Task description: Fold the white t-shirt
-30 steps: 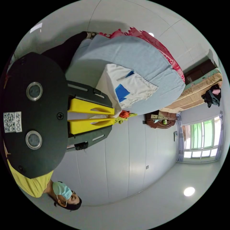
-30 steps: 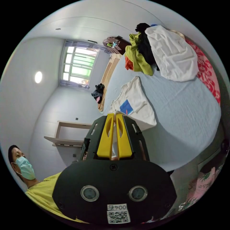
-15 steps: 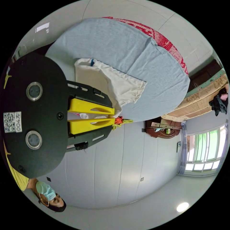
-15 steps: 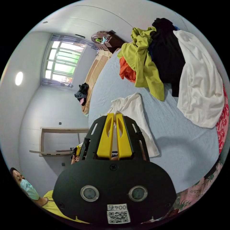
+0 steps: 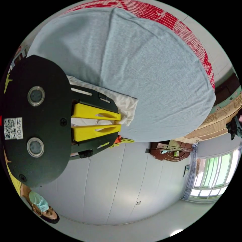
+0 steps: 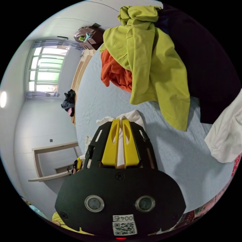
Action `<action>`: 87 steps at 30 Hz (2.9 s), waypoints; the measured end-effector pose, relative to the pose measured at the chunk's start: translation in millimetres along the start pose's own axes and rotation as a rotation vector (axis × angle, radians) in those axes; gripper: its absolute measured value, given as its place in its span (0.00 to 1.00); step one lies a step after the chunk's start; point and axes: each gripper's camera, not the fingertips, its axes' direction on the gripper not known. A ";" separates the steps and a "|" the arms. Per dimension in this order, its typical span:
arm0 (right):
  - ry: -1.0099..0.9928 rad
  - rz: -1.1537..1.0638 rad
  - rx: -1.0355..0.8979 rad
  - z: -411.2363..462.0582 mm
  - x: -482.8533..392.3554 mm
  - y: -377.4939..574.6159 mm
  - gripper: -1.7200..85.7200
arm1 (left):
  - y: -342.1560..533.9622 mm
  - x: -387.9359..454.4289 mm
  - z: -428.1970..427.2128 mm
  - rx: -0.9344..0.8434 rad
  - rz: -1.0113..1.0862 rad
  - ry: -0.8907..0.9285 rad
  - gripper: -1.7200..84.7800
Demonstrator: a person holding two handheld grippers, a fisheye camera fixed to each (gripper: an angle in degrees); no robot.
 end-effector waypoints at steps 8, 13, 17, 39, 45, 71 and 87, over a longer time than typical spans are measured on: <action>0.132 -0.024 0.068 78.2 -15.3 -1.5 0.11 | -11.7 -16.0 16.8 0.070 -0.038 0.027 0.05; 0.253 -0.149 0.146 104.2 -38.3 30.2 0.12 | -3.4 -14.2 12.8 0.151 -0.005 0.078 0.05; 0.449 -0.233 0.139 122.5 -47.7 45.1 0.12 | 25.1 3.6 7.0 0.163 0.135 0.020 0.04; 0.708 -0.755 -0.439 339.1 -75.3 327.1 0.09 | 308.6 36.1 145.2 -0.240 0.919 -0.735 0.08; 0.716 -0.596 -0.595 370.2 -81.1 304.7 0.09 | 313.7 37.7 185.3 -0.335 1.033 -0.775 0.12; 0.761 -0.586 -0.615 348.6 -62.3 340.1 0.09 | 300.1 16.1 275.1 -0.505 1.055 -0.684 0.03; 0.672 -0.636 -0.463 237.0 -18.4 378.5 0.09 | 315.0 77.5 378.6 -0.504 1.110 -0.847 0.03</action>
